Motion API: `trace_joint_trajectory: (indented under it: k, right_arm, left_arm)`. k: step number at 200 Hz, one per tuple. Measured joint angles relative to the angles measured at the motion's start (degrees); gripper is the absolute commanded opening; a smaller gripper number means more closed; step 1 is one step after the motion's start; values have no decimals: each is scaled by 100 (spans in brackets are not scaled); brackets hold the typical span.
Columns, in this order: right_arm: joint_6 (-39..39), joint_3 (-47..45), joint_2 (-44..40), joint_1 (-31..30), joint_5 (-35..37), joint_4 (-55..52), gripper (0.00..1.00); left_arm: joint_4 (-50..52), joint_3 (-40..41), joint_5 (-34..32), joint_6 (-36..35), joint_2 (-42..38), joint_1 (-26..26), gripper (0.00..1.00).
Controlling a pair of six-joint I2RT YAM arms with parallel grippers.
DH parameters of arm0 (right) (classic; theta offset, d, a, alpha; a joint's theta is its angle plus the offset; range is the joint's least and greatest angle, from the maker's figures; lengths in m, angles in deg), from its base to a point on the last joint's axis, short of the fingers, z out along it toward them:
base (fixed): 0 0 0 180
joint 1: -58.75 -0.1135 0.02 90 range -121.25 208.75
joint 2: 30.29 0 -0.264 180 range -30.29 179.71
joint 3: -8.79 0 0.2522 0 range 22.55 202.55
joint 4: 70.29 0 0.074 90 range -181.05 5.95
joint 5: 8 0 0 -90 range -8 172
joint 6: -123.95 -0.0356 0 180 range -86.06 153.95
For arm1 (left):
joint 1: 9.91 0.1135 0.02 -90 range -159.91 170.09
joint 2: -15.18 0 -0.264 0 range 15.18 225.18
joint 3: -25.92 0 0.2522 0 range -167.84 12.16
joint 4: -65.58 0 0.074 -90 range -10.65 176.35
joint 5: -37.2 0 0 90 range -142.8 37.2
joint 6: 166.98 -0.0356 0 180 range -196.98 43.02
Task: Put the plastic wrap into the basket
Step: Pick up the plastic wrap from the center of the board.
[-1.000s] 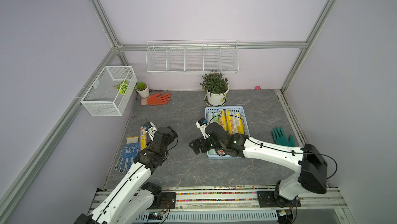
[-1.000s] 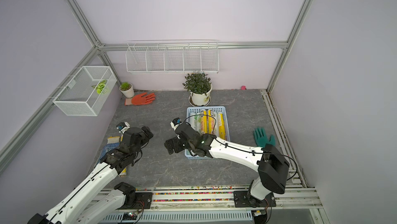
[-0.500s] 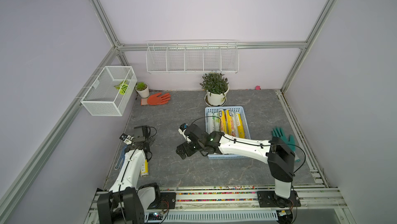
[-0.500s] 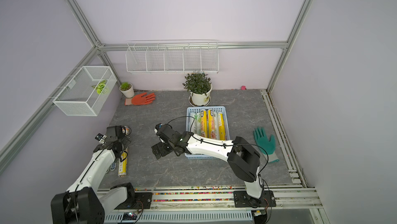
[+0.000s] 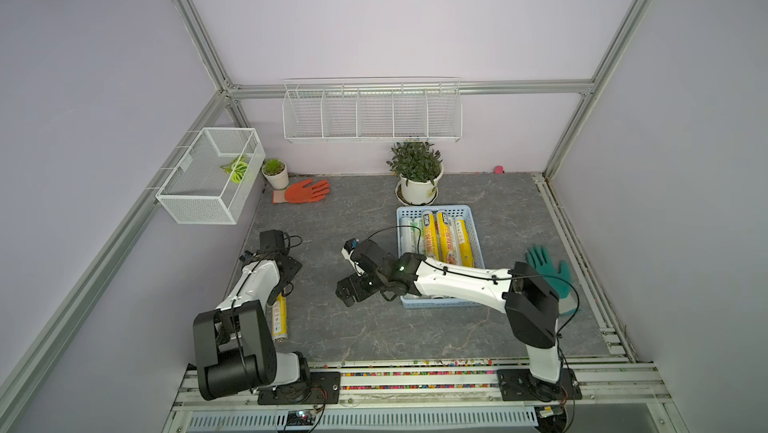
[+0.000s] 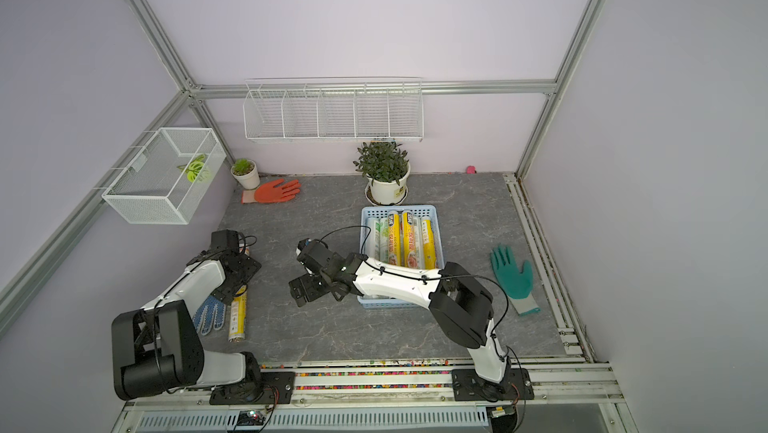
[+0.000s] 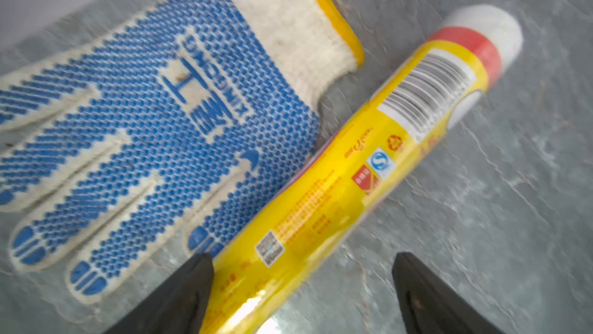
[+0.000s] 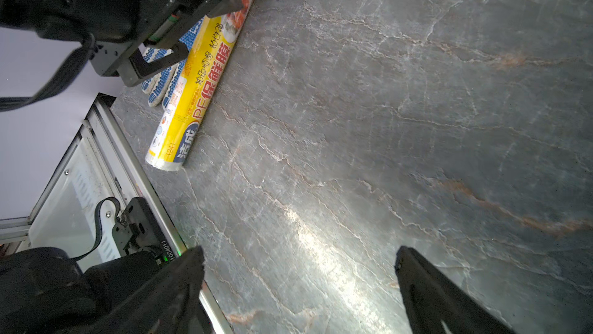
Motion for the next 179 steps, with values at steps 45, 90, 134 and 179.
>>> trace_joint_trajectory:
  k: [45, 90, 134, 179]
  right_arm:
    - [-94, -76, 0, 63, -7, 31, 98]
    - [-146, -273, -2, 129, -26, 59, 98]
    - [-267, -483, -2, 175, -96, 136, 98]
    - [-402, -542, -2, 225, -109, 188, 98]
  left_arm:
    - [-153, 0, 527, -79, -203, 0, 86]
    - [-280, 11, 745, -157, 240, 13, 84]
    - [-376, 107, 1108, -293, 503, -96, 83]
    - [-431, 52, 964, -326, 664, -544, 78]
